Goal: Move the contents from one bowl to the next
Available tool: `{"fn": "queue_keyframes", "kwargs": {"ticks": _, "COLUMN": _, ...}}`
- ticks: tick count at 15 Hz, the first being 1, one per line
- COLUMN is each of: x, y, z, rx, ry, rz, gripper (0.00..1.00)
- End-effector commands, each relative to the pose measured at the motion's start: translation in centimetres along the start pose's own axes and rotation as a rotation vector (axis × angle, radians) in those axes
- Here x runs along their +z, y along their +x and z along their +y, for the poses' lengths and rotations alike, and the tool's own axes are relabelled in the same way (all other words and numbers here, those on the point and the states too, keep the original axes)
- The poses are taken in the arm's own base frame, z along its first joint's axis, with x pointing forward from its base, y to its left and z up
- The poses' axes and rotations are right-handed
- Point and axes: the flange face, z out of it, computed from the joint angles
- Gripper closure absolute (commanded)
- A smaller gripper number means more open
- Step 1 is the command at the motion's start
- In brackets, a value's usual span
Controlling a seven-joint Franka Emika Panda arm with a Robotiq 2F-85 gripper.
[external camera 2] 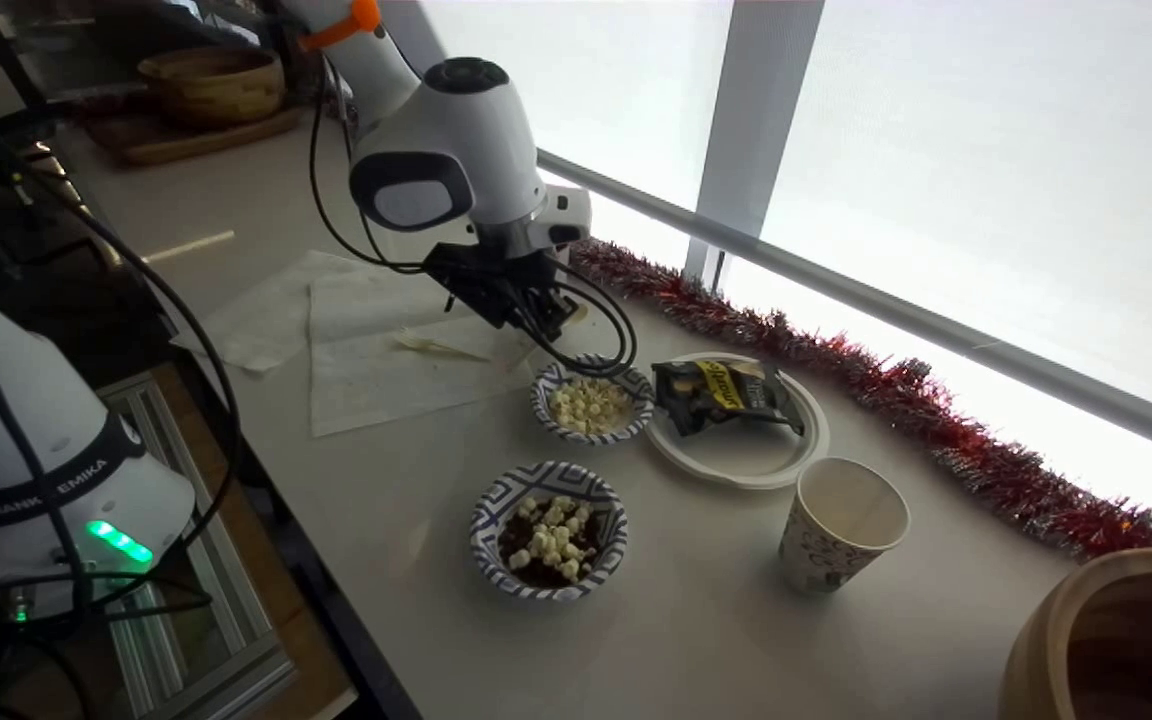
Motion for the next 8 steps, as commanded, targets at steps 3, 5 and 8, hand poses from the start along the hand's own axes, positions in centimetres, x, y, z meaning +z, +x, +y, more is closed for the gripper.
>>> {"fn": "queue_keyframes", "kwargs": {"ticks": 3, "x": 1.2, "y": 0.3, "z": 0.4, "rx": -0.018, "ry": 0.005, "rz": 0.005, "gripper": 0.61}}
{"fn": "queue_keyframes", "kwargs": {"ticks": 5, "x": 0.8, "y": 0.3, "z": 0.1, "rx": -0.032, "ry": 0.002, "rz": 0.024, "gripper": 0.54}}
{"fn": "queue_keyframes", "kwargs": {"ticks": 8, "x": 0.2, "y": 0.2, "z": -0.4, "rx": -0.047, "ry": -0.006, "rz": 0.051, "gripper": 0.33}}
